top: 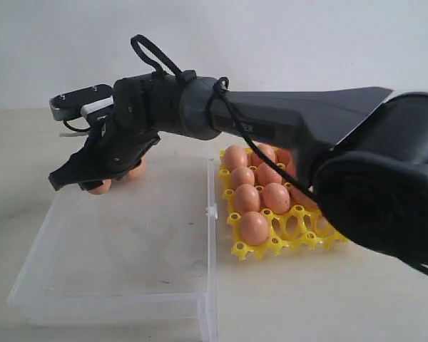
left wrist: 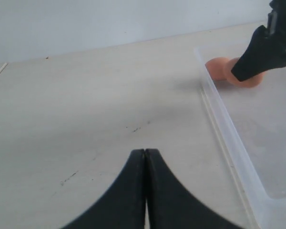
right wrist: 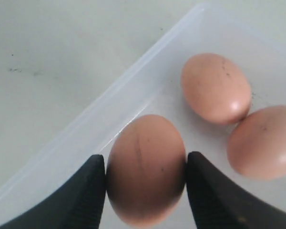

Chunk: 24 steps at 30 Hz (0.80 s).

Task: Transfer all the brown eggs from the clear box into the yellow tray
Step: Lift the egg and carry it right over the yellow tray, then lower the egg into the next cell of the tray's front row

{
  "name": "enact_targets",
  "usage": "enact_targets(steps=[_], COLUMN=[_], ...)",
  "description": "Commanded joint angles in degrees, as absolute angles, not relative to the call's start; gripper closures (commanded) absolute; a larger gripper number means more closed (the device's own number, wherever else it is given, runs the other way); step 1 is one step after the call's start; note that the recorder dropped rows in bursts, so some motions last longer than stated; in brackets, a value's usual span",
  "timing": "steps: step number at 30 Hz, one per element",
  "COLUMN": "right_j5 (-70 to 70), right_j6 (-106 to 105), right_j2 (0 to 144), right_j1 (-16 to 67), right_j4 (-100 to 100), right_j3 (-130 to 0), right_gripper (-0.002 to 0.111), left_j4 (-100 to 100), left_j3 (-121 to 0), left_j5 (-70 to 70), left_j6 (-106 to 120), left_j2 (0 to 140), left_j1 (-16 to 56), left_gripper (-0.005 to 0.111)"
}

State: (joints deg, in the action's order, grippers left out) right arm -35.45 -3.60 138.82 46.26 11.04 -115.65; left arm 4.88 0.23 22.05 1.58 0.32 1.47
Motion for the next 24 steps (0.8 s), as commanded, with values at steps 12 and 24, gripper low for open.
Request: enact_targets(steps=[12,24], right_j5=[12.8,8.9], right_j6=[-17.6,-23.0], right_j2=[102.0,89.6], right_j1=[46.3,36.2], right_j4=[26.4,34.6], right_j3=[-57.9,-37.0], right_gripper=[0.108,0.108], left_j4=[4.6,4.6], left_j3=[0.0,0.0], left_j5=[21.7,21.7], left_j6=[1.4,1.4], left_j2=[0.0,0.0], left_j1=[1.8,1.8], left_gripper=[0.107,0.107])
